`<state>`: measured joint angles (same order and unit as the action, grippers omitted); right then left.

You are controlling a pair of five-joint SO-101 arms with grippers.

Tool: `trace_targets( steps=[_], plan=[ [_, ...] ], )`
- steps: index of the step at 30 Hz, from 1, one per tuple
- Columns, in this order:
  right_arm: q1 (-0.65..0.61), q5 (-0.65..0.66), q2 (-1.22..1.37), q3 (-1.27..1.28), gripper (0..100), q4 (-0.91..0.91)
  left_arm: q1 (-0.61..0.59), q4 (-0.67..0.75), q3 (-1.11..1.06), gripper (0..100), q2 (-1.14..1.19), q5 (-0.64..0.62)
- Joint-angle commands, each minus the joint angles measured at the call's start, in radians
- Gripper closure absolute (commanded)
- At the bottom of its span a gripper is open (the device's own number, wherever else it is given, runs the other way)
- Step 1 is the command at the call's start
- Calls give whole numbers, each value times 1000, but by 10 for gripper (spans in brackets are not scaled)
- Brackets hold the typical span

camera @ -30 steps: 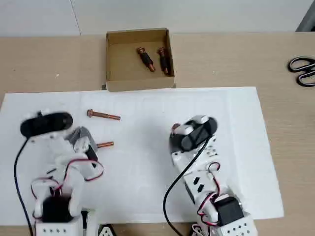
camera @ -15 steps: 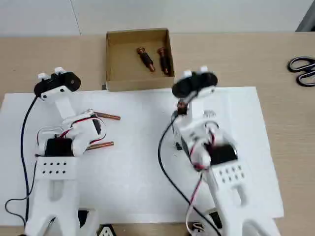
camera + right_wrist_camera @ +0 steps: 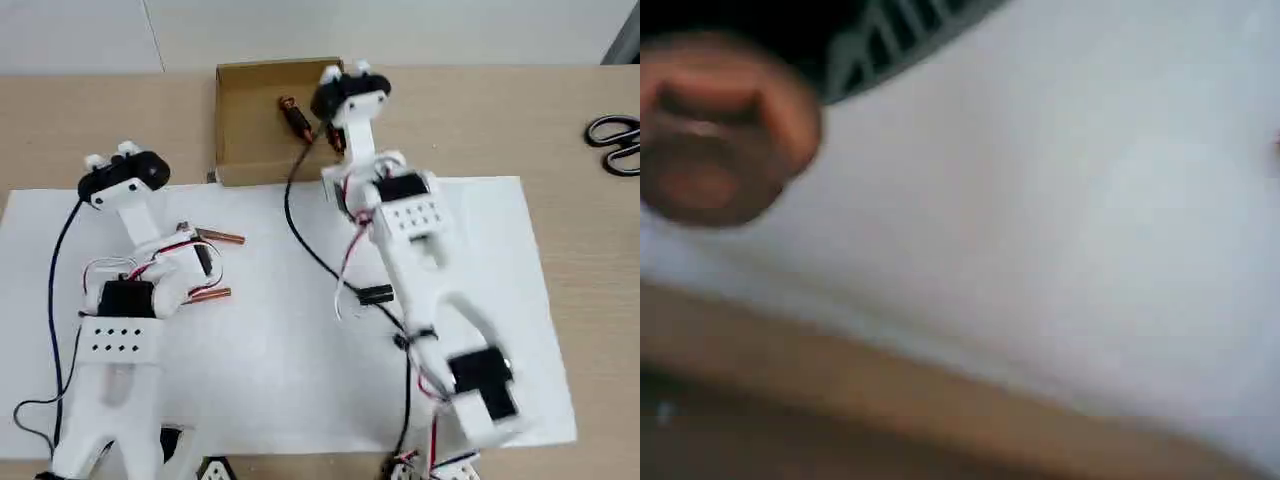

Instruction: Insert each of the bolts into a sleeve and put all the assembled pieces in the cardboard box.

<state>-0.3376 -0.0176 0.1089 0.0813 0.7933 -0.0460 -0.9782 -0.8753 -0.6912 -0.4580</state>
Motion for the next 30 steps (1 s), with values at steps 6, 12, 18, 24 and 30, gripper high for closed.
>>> trace_targets(
  steps=[6, 12, 18, 24, 30],
  plan=[
    [8, 54, 302, -589, 995, 31, 3, 26, -16, 994, 0, -8],
    [4, 54, 426, -841, 995, 31, 3, 26, -18, 994, 0, -8],
    [4, 57, 555, -976, 995, -24, 3, 26, -31, 994, 0, -8],
    [4, 91, 696, -1040, 995, -90, 3, 26, -44, 994, -2, -8],
    [2, 91, 800, -1099, 995, -91, 3, 26, -44, 994, -2, -9]
  ],
)
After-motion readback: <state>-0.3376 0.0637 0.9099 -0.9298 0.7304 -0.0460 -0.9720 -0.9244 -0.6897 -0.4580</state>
